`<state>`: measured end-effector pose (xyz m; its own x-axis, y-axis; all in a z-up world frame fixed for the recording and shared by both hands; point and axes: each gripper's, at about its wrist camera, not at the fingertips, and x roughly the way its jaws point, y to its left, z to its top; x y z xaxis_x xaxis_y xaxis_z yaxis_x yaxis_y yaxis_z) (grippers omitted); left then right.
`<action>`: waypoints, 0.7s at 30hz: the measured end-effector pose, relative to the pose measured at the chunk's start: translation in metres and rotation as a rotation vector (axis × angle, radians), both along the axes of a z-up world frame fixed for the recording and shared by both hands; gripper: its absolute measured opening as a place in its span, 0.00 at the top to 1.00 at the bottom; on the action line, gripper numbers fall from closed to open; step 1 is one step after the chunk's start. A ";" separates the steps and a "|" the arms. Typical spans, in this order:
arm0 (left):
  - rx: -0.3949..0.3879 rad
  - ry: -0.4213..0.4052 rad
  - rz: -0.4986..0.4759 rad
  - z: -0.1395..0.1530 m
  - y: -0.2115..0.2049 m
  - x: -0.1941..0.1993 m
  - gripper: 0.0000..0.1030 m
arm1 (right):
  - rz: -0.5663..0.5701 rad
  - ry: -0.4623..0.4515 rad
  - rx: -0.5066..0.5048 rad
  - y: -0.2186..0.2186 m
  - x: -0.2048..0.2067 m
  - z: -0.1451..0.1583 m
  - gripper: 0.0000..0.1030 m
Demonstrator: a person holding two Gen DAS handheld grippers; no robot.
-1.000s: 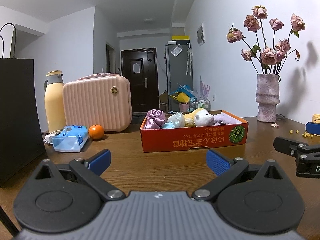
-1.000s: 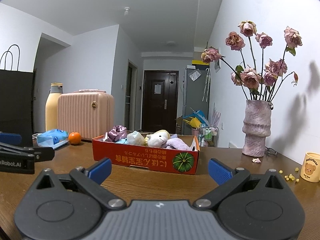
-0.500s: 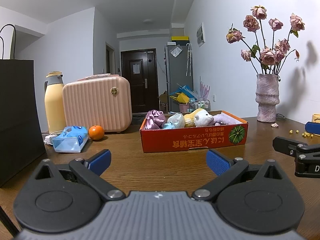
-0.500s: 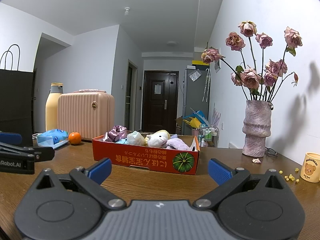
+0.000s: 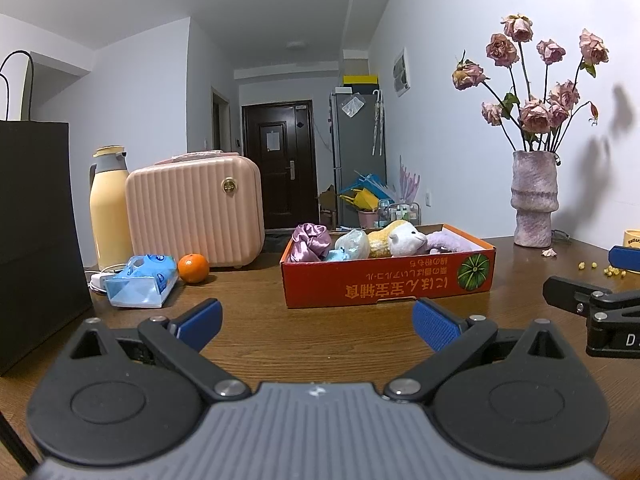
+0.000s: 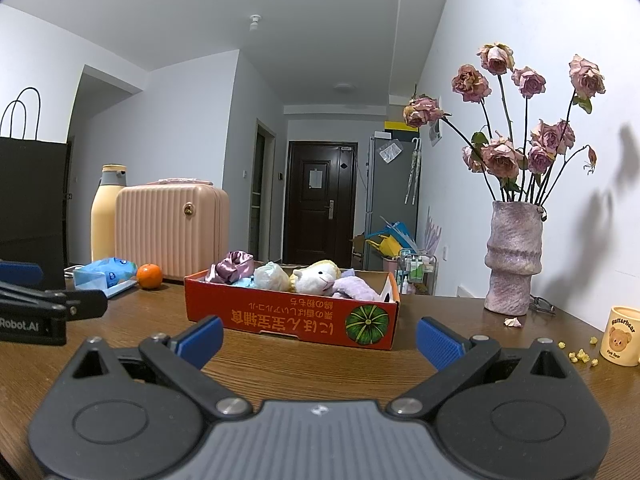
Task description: Organize soft objects
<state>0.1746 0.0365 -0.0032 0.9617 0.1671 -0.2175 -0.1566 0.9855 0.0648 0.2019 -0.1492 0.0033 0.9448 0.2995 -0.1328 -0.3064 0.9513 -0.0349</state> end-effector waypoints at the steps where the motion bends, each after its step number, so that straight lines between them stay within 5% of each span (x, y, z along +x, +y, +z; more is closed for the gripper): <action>1: 0.000 -0.001 0.000 0.000 0.000 0.000 0.00 | 0.000 0.000 0.000 0.000 0.000 0.000 0.00; 21: -0.001 -0.005 0.001 0.000 0.000 -0.001 0.00 | 0.000 -0.001 -0.001 0.000 0.000 0.000 0.00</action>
